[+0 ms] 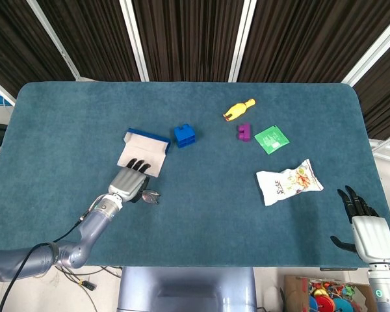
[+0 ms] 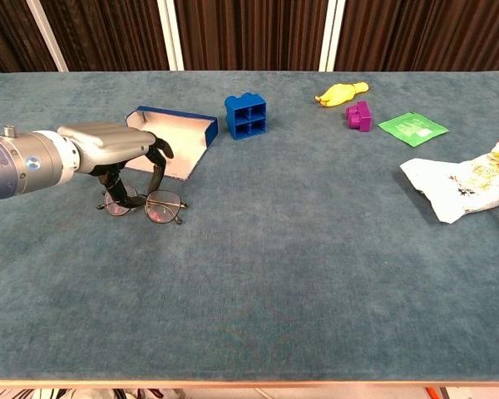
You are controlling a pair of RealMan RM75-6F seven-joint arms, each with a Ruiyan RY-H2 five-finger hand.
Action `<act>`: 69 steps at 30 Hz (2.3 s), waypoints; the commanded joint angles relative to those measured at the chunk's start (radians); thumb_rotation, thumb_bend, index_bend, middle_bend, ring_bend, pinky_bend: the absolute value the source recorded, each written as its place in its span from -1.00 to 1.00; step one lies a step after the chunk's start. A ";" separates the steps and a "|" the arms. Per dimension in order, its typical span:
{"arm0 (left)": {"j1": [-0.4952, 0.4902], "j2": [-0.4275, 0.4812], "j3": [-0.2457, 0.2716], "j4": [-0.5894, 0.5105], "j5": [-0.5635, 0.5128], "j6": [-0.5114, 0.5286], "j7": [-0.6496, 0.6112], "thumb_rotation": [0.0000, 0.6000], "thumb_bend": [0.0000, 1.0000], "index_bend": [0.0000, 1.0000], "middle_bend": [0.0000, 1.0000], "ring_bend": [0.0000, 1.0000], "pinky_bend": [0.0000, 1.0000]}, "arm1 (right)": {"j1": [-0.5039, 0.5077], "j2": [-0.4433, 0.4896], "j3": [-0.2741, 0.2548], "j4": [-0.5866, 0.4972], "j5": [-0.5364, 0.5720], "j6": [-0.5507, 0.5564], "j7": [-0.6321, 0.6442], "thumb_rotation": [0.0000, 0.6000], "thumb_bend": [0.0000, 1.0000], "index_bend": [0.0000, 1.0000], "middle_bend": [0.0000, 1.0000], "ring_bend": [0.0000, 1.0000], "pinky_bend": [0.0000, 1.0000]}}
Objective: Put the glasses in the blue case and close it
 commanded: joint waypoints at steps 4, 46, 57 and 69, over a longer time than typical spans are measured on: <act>-0.006 -0.003 0.004 0.003 -0.008 -0.001 0.007 1.00 -0.32 0.08 -0.76 -0.96 -0.95 | 0.000 0.000 0.000 0.000 0.001 -0.001 0.000 1.00 -0.85 -0.96 -1.00 -0.69 -0.35; -0.039 0.033 -0.031 -0.016 -0.075 0.059 0.056 1.00 -0.10 0.16 -0.70 -0.97 -1.00 | 0.000 -0.001 0.000 -0.002 0.005 0.000 -0.005 1.00 -0.85 -0.96 -1.00 -0.69 -0.35; -0.103 0.021 -0.091 0.033 -0.165 0.102 0.152 1.00 -0.10 0.14 -0.71 -0.98 -1.00 | -0.001 -0.002 0.001 -0.004 0.009 -0.002 -0.005 1.00 -0.85 -0.96 -1.00 -0.69 -0.35; -0.193 -0.084 -0.136 0.258 -0.295 0.037 0.216 1.00 -0.10 0.14 -0.73 -1.00 -1.00 | -0.002 0.001 0.002 -0.007 0.017 -0.005 0.004 1.00 -0.85 -0.96 -1.00 -0.69 -0.35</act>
